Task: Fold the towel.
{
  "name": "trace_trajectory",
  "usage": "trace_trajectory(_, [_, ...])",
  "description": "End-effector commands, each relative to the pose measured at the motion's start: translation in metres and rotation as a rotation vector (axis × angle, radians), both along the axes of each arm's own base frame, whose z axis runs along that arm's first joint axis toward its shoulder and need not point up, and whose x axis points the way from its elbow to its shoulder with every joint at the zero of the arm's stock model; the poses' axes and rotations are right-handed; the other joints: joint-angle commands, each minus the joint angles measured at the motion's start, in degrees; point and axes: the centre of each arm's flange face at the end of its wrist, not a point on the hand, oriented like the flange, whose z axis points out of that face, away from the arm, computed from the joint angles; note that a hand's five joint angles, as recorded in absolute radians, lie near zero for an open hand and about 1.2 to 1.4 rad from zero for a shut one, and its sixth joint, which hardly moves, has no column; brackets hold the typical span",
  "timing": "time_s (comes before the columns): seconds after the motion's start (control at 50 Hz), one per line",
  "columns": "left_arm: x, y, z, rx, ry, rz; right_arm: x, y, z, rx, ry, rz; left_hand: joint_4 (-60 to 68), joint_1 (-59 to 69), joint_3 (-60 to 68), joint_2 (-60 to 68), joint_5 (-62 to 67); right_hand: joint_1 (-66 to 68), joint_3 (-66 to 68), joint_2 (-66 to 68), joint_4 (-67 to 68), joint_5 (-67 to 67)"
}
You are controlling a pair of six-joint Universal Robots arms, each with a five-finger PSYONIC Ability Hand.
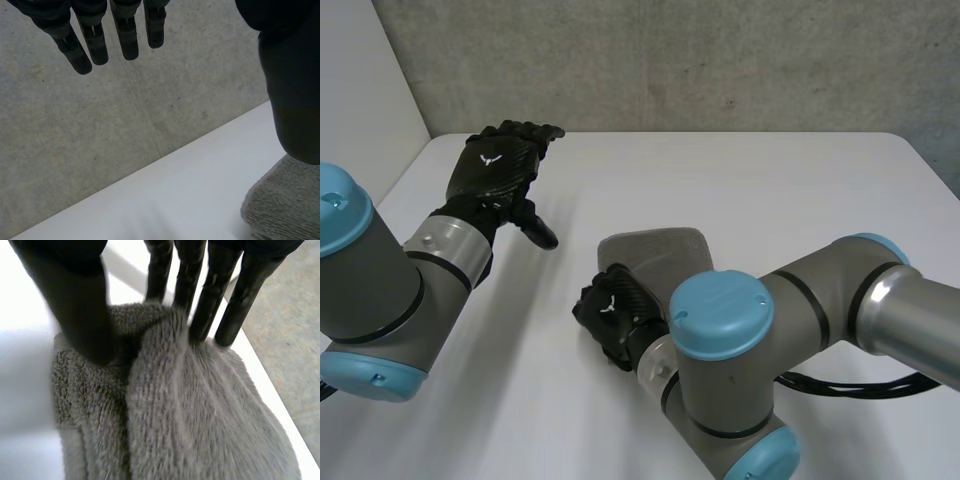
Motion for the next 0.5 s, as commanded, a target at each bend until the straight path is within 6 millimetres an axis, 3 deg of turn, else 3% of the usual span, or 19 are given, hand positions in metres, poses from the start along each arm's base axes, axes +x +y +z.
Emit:
trace_trajectory(0.02, [-0.016, 0.006, -0.006, 0.010, -0.003, -0.045, -0.034, -0.021, 0.053, 0.039, -0.172, -0.156, -3.03, -3.48, -2.47, -3.06, -11.81, -20.95, -22.42, -24.81, -23.46, -23.06])
trace_trajectory(0.1, [-0.036, 0.017, -0.012, 0.041, 0.033, -0.095, -0.062, -0.041, 0.078, 0.108, -0.306, -0.280, -2.87, -3.32, -2.30, -2.89, -11.65, -20.95, -22.42, -24.81, -23.46, -23.06])
trace_trajectory(0.24, [-0.046, 0.019, -0.032, 0.171, 0.152, -0.099, -0.091, -0.069, 0.077, 0.270, -0.432, -0.434, -2.36, -2.81, -1.79, -2.39, -11.14, -20.95, -22.42, -24.81, -23.46, -23.06])
trace_trajectory(0.3, [-0.056, 0.025, -0.050, 0.229, 0.149, -0.119, -0.097, -0.078, 0.067, 0.315, -0.414, -0.466, -2.19, -2.64, -1.63, -2.22, -10.97, -20.95, -22.42, -24.81, -23.46, -23.06])
trace_trajectory(0.34, [-0.065, 0.032, -0.070, 0.283, 0.102, -0.126, -0.096, -0.088, 0.040, 0.372, -0.371, -0.473, -2.19, -2.64, -1.63, -2.22, -10.97, -20.95, -22.42, -24.81, -23.46, -23.06])
trace_trajectory(0.46, [-0.066, 0.032, -0.100, 0.358, 0.003, -0.094, -0.090, -0.097, 0.011, 0.439, -0.326, -0.453, -2.19, -2.64, -1.63, -2.22, -10.97, -20.95, -22.42, -24.81, -23.46, -23.06])
trace_trajectory(0.5, [-0.064, 0.033, -0.117, 0.386, -0.074, -0.074, -0.086, -0.101, -0.009, 0.479, -0.298, -0.447, -2.36, -2.81, -1.79, -2.39, -11.14, -20.95, -22.42, -24.81, -23.46, -23.06])
